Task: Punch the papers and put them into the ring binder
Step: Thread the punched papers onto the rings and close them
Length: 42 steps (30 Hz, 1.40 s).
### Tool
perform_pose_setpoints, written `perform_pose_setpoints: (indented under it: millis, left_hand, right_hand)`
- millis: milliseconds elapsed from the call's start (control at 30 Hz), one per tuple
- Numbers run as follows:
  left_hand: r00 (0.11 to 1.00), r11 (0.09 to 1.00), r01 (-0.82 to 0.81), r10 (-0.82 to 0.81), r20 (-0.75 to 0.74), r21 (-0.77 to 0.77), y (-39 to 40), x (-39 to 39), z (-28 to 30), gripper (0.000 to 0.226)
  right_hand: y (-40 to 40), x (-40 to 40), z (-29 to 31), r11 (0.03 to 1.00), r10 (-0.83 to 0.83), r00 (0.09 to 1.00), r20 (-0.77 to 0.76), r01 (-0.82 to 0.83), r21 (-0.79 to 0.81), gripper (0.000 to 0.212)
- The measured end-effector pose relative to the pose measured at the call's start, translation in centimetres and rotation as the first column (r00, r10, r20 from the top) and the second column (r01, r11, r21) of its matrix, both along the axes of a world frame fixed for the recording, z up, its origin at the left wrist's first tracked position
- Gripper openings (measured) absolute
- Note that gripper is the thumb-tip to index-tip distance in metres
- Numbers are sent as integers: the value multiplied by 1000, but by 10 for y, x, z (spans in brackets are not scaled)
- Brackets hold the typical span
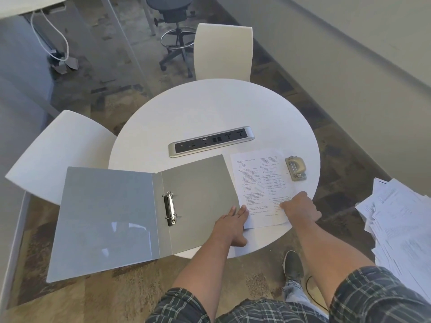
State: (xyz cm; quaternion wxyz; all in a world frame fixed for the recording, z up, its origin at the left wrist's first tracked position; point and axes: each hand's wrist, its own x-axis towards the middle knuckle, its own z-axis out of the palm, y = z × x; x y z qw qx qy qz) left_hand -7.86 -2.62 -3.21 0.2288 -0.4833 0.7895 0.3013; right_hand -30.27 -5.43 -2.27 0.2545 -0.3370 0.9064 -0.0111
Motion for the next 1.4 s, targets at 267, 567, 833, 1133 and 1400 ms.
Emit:
perform_pose_setpoints:
  millis: [267, 567, 833, 1133, 1400]
  left_hand:
    - [979, 986, -151, 159, -126, 74, -4, 1, 12, 95]
    - [482, 652, -688, 739, -471, 318, -14, 6, 23, 64]
    - [-28, 275, -717, 907, -421, 640, -27, 12, 41, 77]
    - [-374, 133, -686, 779, -504, 715, -45, 48, 81, 21]
    - [-26, 225, -929, 754, -657, 295, -49, 85, 114, 21]
  right_hand:
    - [-2, 0, 7, 975, 81, 996, 48, -70, -211, 11]
    - [-4, -11, 21, 797, 62, 873, 484, 248, -550, 19]
    - [-7, -1, 50, 666, 107, 582, 806, 561, -493, 21]
    - [-11, 35, 37, 914, 239, 627, 742, 112, -389, 24]
    - [-16, 109, 36, 847, 515, 705, 489, -329, -417, 58]
